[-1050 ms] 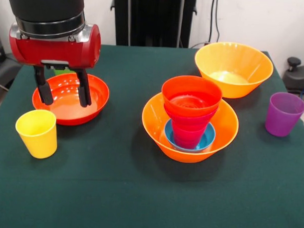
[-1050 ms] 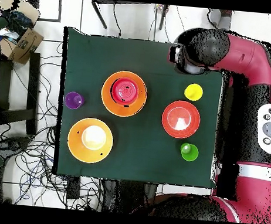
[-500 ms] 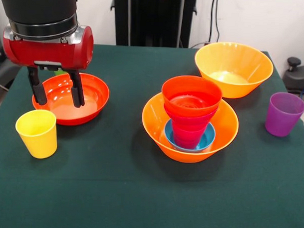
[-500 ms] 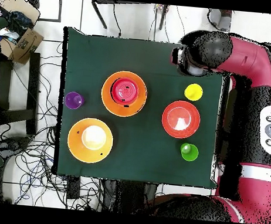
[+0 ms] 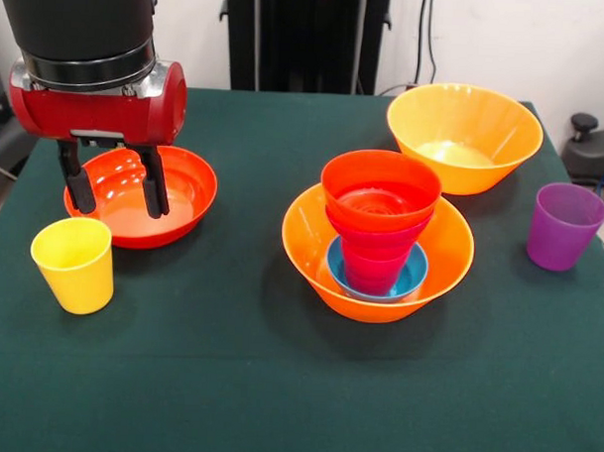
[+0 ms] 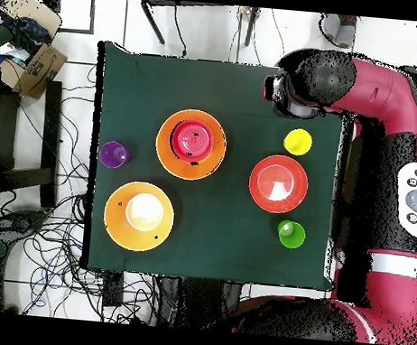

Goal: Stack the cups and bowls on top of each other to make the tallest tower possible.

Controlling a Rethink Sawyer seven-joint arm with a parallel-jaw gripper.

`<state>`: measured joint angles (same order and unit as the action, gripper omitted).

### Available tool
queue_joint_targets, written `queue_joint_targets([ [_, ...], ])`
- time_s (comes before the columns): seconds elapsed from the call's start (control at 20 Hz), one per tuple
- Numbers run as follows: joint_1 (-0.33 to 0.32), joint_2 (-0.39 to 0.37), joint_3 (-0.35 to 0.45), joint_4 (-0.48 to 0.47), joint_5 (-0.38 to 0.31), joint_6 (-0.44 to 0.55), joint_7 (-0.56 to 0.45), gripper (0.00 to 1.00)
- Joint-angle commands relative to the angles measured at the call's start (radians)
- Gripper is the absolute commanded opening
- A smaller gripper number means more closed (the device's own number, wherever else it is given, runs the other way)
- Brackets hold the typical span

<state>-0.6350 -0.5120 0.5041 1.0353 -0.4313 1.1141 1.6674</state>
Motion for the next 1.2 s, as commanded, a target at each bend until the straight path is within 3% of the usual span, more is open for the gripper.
queue_joint_targets([
  [0.05, 0.006, 0.062, 0.025, 0.038, -0.09, 0.0, -0.308, 1.0],
  [0.75, -0.007, 0.078, 0.044, 0.01, -0.1, -0.001, -0.356, 1.0],
  [1.0, 0.0, 0.073, 0.052, -0.04, -0.101, 0.058, -0.384, 1.0],
  [1.2, -0.011, 0.047, 0.049, 0.005, -0.093, 0.03, -0.373, 1.0],
])
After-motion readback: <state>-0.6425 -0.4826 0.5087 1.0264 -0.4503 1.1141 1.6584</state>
